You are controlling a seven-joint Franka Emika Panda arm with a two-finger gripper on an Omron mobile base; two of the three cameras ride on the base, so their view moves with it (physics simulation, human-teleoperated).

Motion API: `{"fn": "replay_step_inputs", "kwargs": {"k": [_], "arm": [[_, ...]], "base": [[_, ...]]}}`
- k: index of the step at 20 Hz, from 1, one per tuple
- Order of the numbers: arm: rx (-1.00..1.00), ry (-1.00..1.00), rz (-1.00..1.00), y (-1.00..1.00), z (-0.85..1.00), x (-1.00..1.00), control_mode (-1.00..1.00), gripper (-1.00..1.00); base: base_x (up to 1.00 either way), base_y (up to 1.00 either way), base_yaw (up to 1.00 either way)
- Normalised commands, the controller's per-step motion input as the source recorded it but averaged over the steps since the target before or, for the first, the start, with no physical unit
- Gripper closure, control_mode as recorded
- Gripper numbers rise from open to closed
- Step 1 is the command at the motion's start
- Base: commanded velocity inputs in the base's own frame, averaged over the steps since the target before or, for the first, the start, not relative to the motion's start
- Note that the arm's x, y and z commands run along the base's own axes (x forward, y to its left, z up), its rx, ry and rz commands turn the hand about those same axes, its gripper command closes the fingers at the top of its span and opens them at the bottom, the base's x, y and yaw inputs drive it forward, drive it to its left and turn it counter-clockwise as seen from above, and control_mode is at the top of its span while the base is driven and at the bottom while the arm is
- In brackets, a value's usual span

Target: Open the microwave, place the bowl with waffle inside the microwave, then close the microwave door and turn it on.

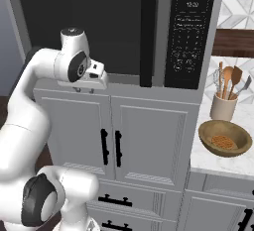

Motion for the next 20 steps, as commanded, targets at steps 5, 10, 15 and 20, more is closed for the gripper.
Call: {"fn": "replay_step_inputs", "kwargs": {"k": [5, 10, 15, 20], "arm": [[0.00, -0.19, 0.00, -0.13, 0.28, -0.28, -1.00, -1.00], [0.00, -0.51, 0.00, -0.52, 0.58, -0.41, -1.00, -1.00], [0.00, -0.39, 0.00, -0.69, 0.43, -0.34, -1.00, -1.00], [0.00, -0.23, 0.00, -0.63, 0.33, -0.33, -1.00, -1.00]], "base": [[0.00, 0.00, 0.00], [0.00, 0.00, 0.00], [0.00, 0.00, 0.00], [0.00, 0.00, 0.00]]}}
